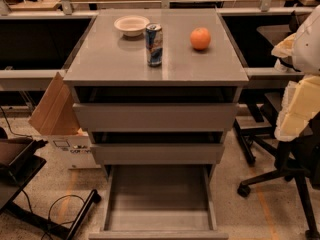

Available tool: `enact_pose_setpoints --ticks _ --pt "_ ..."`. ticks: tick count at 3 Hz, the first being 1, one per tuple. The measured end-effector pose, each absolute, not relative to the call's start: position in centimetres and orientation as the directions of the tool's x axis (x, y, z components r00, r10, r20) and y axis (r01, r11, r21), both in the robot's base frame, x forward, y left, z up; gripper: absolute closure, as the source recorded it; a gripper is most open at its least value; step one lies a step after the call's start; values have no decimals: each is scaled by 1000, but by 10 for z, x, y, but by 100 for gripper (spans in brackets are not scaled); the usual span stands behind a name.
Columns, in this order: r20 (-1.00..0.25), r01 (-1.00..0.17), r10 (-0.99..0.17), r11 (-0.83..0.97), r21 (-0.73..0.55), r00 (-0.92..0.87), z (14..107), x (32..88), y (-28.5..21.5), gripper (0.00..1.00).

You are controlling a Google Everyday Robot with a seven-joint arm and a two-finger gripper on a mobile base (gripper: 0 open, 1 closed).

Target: Place redbull can into bottom drawer

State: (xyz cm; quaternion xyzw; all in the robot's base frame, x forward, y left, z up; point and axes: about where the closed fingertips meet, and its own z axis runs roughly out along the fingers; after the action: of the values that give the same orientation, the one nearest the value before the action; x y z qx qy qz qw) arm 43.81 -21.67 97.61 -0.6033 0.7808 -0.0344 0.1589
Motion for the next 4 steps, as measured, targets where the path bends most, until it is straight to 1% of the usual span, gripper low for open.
enact_pose_setpoints --ticks 1,2,3,4 --pt "-207 -931 -953 270 -245 -222 976 438 -217 0" --pt "-250 -925 -943 283 -253 -220 980 448 -216 0" --pt "-363 -915 -916 287 -285 -174 986 487 -210 0" --pt "-601 -881 -797 326 -342 -61 1002 570 -185 0"
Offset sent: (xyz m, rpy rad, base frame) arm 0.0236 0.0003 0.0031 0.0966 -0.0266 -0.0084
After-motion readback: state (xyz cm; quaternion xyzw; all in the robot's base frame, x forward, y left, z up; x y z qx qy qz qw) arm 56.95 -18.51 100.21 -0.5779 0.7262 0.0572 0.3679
